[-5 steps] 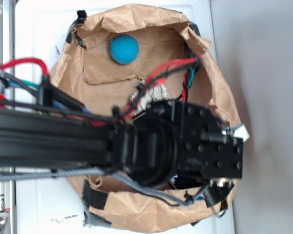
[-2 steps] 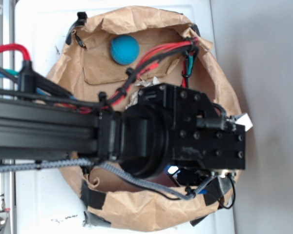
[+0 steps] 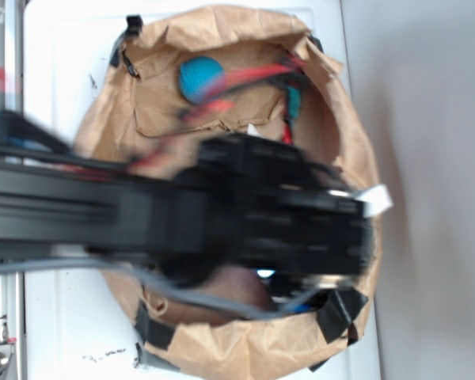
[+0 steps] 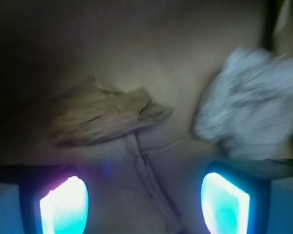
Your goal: Grab the wood chip.
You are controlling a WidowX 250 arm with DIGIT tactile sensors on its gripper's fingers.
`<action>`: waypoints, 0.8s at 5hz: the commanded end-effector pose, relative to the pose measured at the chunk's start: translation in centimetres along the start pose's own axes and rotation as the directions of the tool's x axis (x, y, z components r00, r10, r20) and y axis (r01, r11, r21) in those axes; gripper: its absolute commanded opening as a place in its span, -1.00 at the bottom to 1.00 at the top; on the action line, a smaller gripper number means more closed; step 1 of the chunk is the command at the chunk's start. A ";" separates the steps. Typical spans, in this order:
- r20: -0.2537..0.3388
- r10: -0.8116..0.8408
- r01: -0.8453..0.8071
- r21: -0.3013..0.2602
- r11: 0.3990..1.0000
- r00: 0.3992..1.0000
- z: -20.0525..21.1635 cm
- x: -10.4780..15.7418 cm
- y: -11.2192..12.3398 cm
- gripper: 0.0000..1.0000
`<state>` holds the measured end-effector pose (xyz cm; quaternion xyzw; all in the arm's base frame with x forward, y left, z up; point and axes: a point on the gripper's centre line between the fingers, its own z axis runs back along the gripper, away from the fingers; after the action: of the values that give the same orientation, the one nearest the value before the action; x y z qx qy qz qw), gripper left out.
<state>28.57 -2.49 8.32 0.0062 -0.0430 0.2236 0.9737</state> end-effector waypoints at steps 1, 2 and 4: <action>0.201 -0.434 0.449 -0.031 0.893 0.878 5.4 1.4 1.6 1.00; 0.086 -0.652 0.656 -0.044 0.753 0.754 3.9 2.8 2.1 1.00; 0.086 -0.652 0.656 -0.044 0.753 0.754 3.9 2.8 2.1 1.00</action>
<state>28.74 -0.69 11.10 -0.0121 -0.0499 -0.1452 0.9881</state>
